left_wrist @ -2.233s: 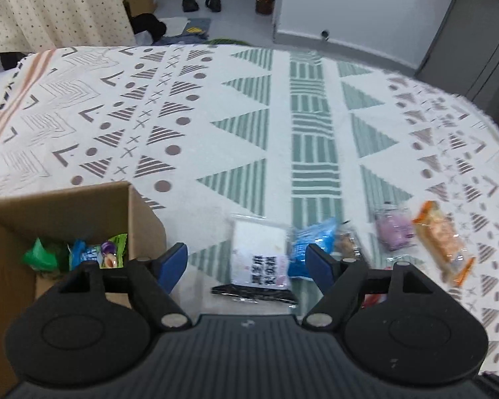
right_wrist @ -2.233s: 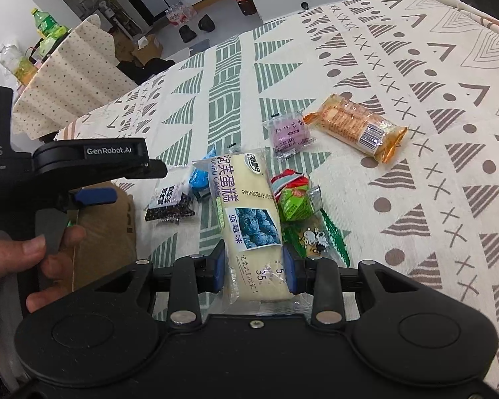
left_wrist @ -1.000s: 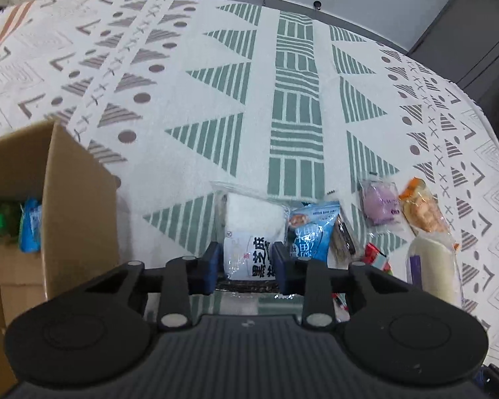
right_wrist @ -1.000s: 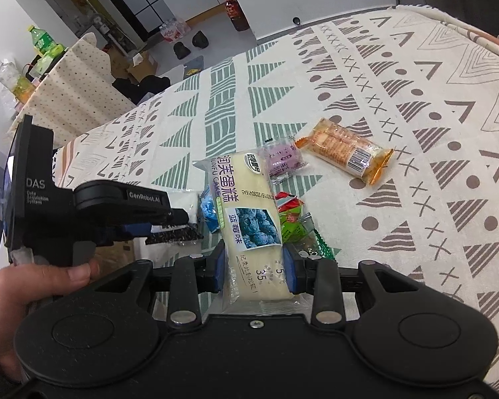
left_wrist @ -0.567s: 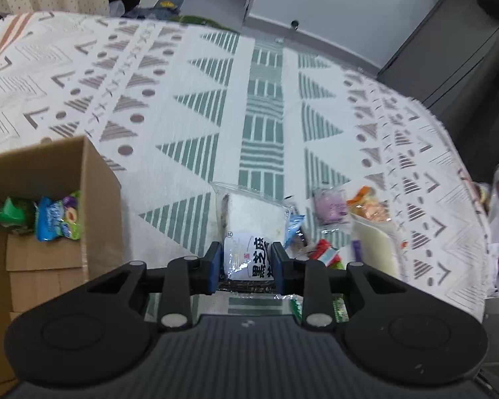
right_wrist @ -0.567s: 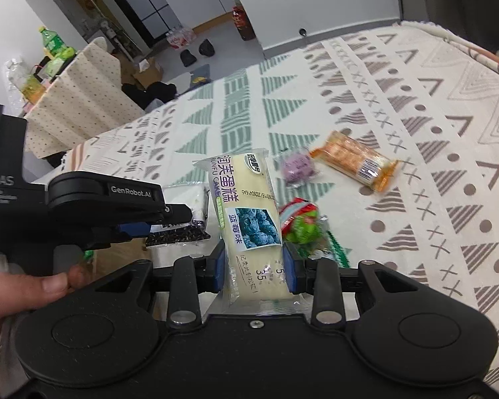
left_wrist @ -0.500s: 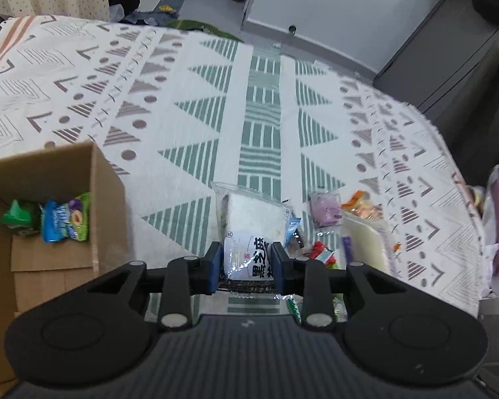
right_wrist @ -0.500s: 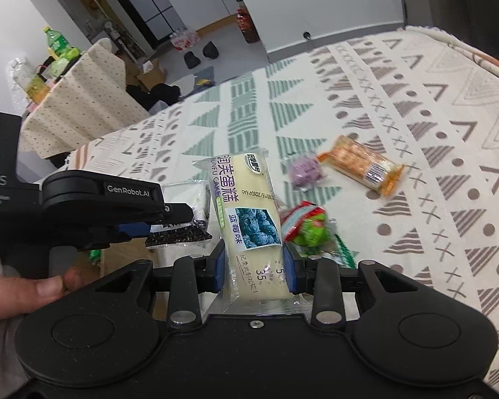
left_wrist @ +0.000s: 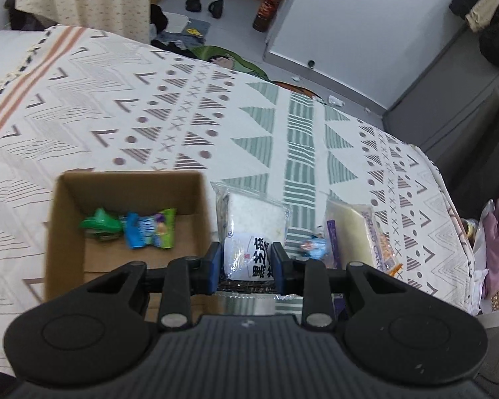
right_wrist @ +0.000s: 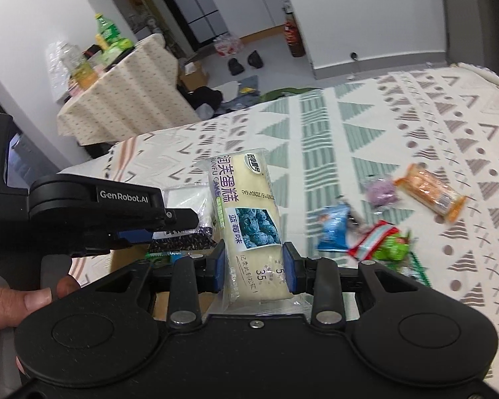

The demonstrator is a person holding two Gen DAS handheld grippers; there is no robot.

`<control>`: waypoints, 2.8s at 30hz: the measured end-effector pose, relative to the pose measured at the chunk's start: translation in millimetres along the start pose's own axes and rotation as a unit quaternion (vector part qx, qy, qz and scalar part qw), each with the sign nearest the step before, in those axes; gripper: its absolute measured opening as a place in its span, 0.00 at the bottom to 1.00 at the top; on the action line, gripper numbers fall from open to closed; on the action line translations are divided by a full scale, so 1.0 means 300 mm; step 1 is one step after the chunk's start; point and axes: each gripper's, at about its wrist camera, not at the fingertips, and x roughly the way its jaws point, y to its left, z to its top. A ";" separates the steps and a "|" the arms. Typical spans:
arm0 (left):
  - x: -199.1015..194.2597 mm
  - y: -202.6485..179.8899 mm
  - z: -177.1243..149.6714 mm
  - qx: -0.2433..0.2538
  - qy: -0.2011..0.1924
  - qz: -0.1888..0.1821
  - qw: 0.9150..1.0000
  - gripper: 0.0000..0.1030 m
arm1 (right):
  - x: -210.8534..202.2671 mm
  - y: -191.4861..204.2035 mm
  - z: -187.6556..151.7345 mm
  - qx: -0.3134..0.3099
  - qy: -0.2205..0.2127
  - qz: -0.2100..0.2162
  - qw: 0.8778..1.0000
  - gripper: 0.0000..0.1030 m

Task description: Organize snacks

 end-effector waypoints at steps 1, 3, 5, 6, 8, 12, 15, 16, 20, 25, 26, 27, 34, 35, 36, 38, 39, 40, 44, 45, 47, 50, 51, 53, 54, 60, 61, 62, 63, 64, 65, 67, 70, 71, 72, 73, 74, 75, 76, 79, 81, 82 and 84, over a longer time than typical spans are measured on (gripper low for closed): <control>-0.010 0.017 -0.001 -0.002 -0.001 0.001 1.000 0.29 | 0.001 0.019 -0.002 -0.004 0.000 0.001 1.000 0.32; -0.028 0.055 -0.003 -0.008 -0.002 0.002 1.000 0.29 | 0.002 0.051 -0.005 -0.012 0.001 0.003 1.000 0.32; -0.043 0.090 -0.006 -0.014 -0.002 0.002 1.000 0.29 | 0.005 0.078 -0.009 -0.016 0.001 0.004 1.000 0.32; -0.049 0.106 -0.008 -0.016 -0.002 0.002 1.000 0.29 | 0.004 0.088 -0.012 -0.017 0.002 0.004 1.000 0.32; -0.060 0.138 -0.011 -0.020 -0.002 0.003 1.000 0.29 | 0.006 0.114 -0.018 -0.021 0.002 0.004 1.000 0.32; -0.073 0.199 -0.012 -0.029 0.001 0.003 1.000 0.29 | 0.015 0.163 -0.032 -0.029 0.005 0.003 1.000 0.32; -0.079 0.239 -0.016 -0.036 0.003 0.002 0.999 0.29 | 0.026 0.193 -0.042 -0.033 0.007 0.001 0.999 0.32; -0.081 0.252 -0.017 -0.038 0.005 0.002 0.999 0.29 | 0.029 0.204 -0.048 -0.033 0.008 -0.001 0.999 0.32; -0.071 0.300 -0.019 -0.046 0.015 -0.001 0.999 0.29 | 0.045 0.244 -0.061 -0.040 0.014 -0.006 0.999 0.32; -0.024 0.364 -0.027 -0.056 0.038 0.012 0.998 0.32 | 0.061 0.290 -0.074 -0.049 0.017 -0.013 0.999 0.32; -0.004 0.374 -0.028 -0.050 0.053 0.014 0.997 0.34 | 0.064 0.295 -0.075 -0.049 0.017 -0.015 0.999 0.32; 0.017 0.383 -0.027 -0.048 0.070 0.017 0.996 0.35 | 0.066 0.300 -0.078 -0.048 0.018 -0.016 0.999 0.32; 0.043 0.468 -0.035 -0.069 0.092 0.027 0.993 0.47 | 0.078 0.319 -0.096 -0.047 0.023 -0.022 0.998 0.32; 0.041 0.470 -0.032 -0.067 0.094 0.024 0.993 0.47 | 0.080 0.322 -0.096 -0.046 0.024 -0.022 0.998 0.32; 0.039 0.469 -0.032 -0.066 0.094 0.021 0.993 0.47 | 0.081 0.325 -0.098 -0.047 0.024 -0.023 0.998 0.32; 0.032 0.471 -0.033 -0.067 0.093 0.018 0.993 0.47 | 0.081 0.330 -0.099 -0.048 0.025 -0.023 0.998 0.32; 0.030 0.472 -0.031 -0.067 0.092 0.018 0.993 0.47 | 0.081 0.333 -0.099 -0.049 0.025 -0.022 0.998 0.32; 0.028 0.473 -0.028 -0.066 0.090 0.018 0.994 0.47 | 0.081 0.335 -0.099 -0.050 0.025 -0.021 0.998 0.32; 0.028 0.484 -0.009 -0.059 0.088 0.025 0.994 0.47 | 0.082 0.340 -0.100 -0.051 0.028 -0.019 0.998 0.32; 0.024 0.487 -0.006 -0.058 0.088 0.026 0.994 0.47 | 0.083 0.341 -0.100 -0.050 0.028 -0.018 0.998 0.32; 0.011 0.494 -0.003 -0.057 0.082 0.029 0.995 0.47 | 0.086 0.345 -0.098 -0.049 0.029 -0.014 0.998 0.32; -0.009 0.507 0.002 -0.055 0.072 0.043 0.995 0.47 | 0.094 0.358 -0.092 -0.048 0.029 -0.007 0.998 0.32; -0.014 0.513 0.004 -0.057 0.069 0.046 0.995 0.47 | 0.096 0.360 -0.090 -0.046 0.029 -0.004 0.998 0.33; -0.025 0.525 0.008 -0.062 0.068 0.051 0.994 0.47 | 0.102 0.372 -0.087 -0.048 0.032 0.009 0.998 0.33; -0.031 0.528 0.009 -0.065 0.067 0.051 0.994 0.48 | 0.104 0.380 -0.087 -0.050 0.032 0.018 0.998 0.35; -0.080 0.512 0.012 -0.052 0.053 0.057 0.996 0.61 | 0.104 0.392 -0.085 -0.047 0.036 0.033 0.998 0.38; -0.084 0.507 0.013 -0.051 0.052 0.056 0.996 0.63 | 0.101 0.385 -0.085 -0.044 0.037 0.032 0.998 0.39; -0.089 0.500 0.015 -0.050 0.051 0.056 0.996 0.64 | 0.098 0.376 -0.084 -0.042 0.037 0.031 0.998 0.39; -0.092 0.493 0.016 -0.049 0.050 0.056 0.996 0.65 | 0.092 0.365 -0.085 -0.039 0.036 0.029 0.998 0.40; -0.095 0.482 0.017 -0.046 0.050 0.055 0.996 0.66 | 0.086 0.354 -0.086 -0.037 0.036 0.027 0.998 0.43; -0.097 0.466 0.017 -0.042 0.050 0.055 0.996 0.67 | 0.079 0.344 -0.087 -0.036 0.034 0.025 0.998 0.44; -0.103 0.436 0.013 -0.033 0.049 0.050 0.997 0.68 | 0.056 0.315 -0.090 -0.031 0.030 0.020 0.999 0.52; -0.111 0.376 0.001 -0.017 0.046 0.042 0.998 0.72 | 0.027 0.267 -0.091 -0.023 0.027 0.013 0.999 0.57; -0.115 0.356 -0.006 -0.014 0.045 0.041 0.998 0.74 | 0.016 0.251 -0.093 -0.021 0.025 0.011 0.999 0.58; -0.117 0.339 -0.012 -0.011 0.044 0.039 0.998 0.75 | 0.004 0.234 -0.095 -0.020 0.024 0.008 0.999 0.60; -0.118 0.319 -0.019 -0.009 0.044 0.037 0.998 0.78 | -0.008 0.217 -0.096 -0.018 0.022 0.006 1.000 0.62; -0.118 0.303 -0.024 -0.006 0.043 0.034 0.998 0.80 | -0.019 0.198 -0.097 -0.015 0.020 0.003 1.000 0.63; -0.120 0.285 -0.032 -0.003 0.042 0.032 0.999 0.80 | -0.026 0.183 -0.096 -0.013 0.019 0.002 1.000 0.65; -0.120 0.267 -0.039 -0.001 0.041 0.030 0.999 0.81 | -0.037 0.165 -0.098 -0.010 0.018 0.000 1.000 0.67; -0.121 0.222 -0.063 0.000 0.044 0.028 0.999 0.83 | -0.068 0.117 -0.106 -0.005 0.014 -0.005 1.000 0.75; -0.125 0.189 -0.084 0.003 0.043 0.030 0.999 0.86 | -0.089 0.088 -0.113 -0.002 0.010 -0.009 1.000 0.80; -0.127 0.171 -0.096 0.007 0.042 0.028 0.999 0.87 | -0.096 0.075 -0.116 0.001 0.008 -0.010 1.000 0.84; -0.128 0.139 -0.116 0.014 0.044 0.024 0.999 0.87 | -0.112 0.041 -0.124 0.009 0.005 -0.010 1.000 0.88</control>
